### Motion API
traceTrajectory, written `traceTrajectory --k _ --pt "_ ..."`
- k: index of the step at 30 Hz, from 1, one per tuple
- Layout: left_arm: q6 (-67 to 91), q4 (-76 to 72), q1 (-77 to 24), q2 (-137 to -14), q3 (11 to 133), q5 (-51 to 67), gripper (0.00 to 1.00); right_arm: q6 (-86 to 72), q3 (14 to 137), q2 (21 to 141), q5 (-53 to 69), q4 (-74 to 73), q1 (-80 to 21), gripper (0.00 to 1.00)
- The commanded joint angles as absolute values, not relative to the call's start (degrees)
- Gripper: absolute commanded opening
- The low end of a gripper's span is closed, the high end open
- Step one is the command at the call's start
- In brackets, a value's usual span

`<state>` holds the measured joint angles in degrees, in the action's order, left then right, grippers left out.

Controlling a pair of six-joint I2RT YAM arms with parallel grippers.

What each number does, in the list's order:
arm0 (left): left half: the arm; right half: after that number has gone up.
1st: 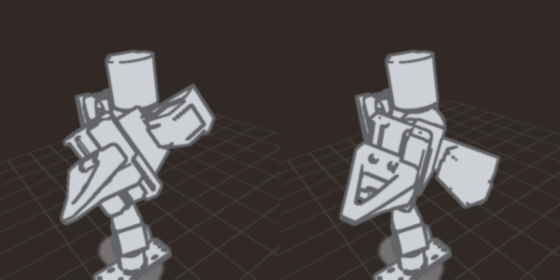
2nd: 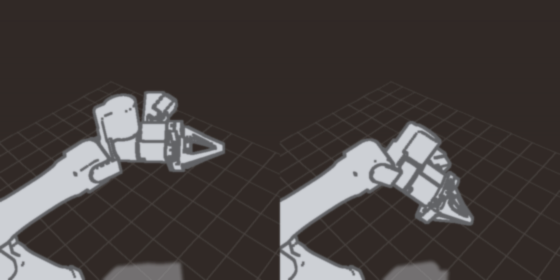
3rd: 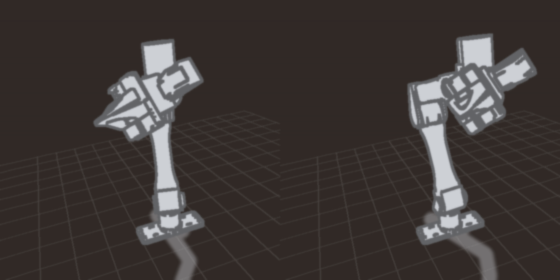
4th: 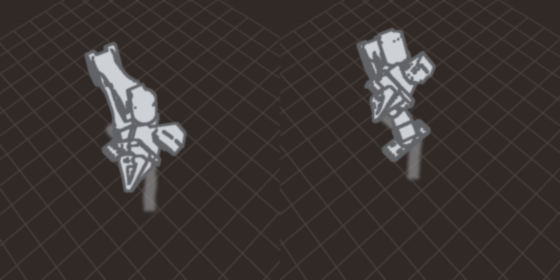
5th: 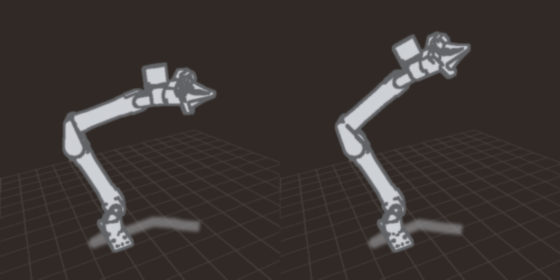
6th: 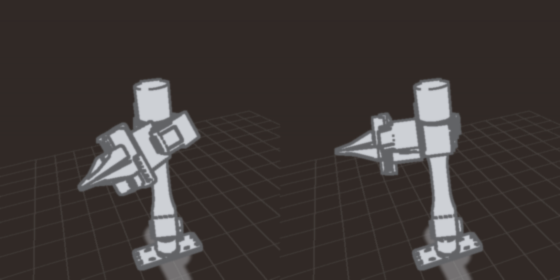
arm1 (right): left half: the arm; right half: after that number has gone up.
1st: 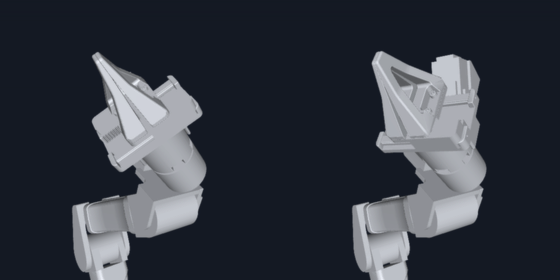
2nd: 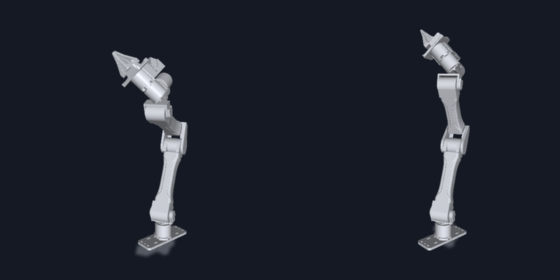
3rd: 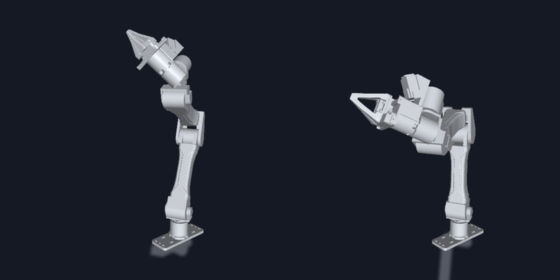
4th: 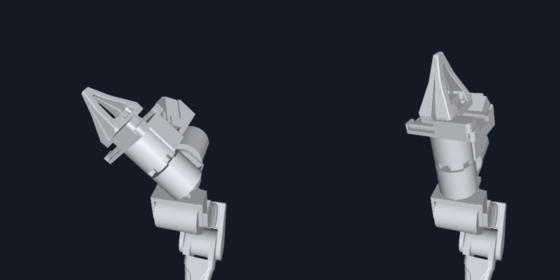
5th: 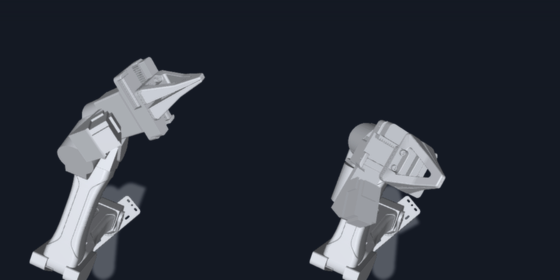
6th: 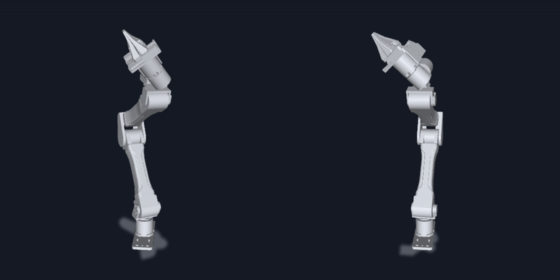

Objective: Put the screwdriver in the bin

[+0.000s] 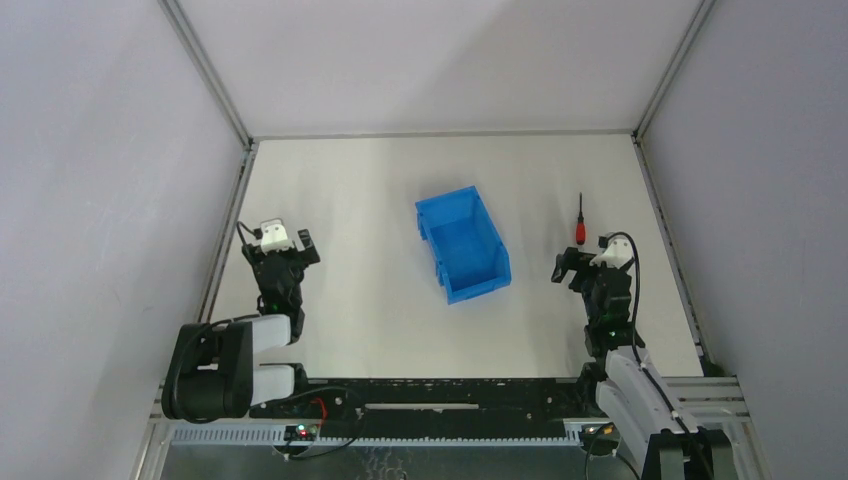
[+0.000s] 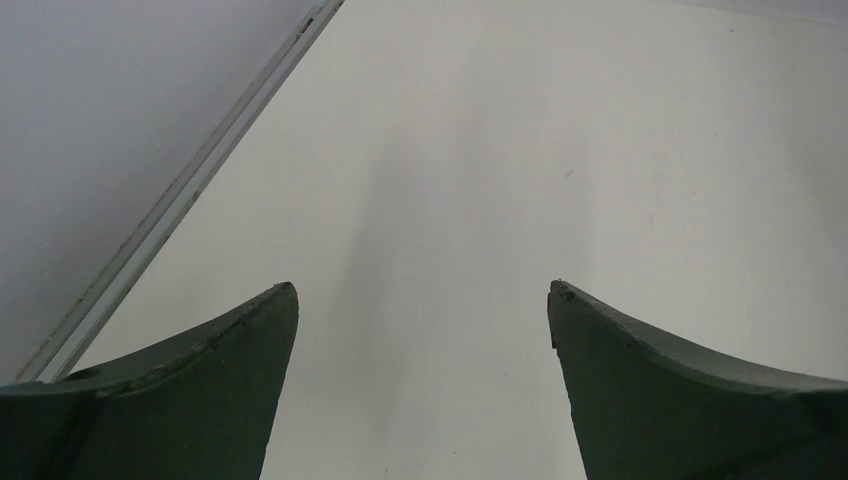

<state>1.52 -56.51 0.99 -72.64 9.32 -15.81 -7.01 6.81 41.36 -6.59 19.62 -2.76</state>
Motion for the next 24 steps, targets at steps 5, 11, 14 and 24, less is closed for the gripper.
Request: traceTrajectory --k 5,11,14,24 --pt "1.0 -60.4 1.3 -72.2 11.1 -15.2 1.0 -8.7 9.1 38.6 -9.0 20.2 -3.2 1.0" --pt "1.0 -60.4 1.3 -72.2 11.1 -15.2 1.0 -10.3 22.0 40.4 -13.3 4.7 -3.1 1.0" --pt "1.0 -60.4 1.3 -72.2 11.1 -15.2 1.0 -9.5 34.7 46.8 -13.2 -8.8 -2.8 1.0" --pt "1.0 -60.4 1.3 -72.2 11.1 -15.2 1.0 -11.1 69.7 84.0 -7.6 -38.3 4.0 0.98"
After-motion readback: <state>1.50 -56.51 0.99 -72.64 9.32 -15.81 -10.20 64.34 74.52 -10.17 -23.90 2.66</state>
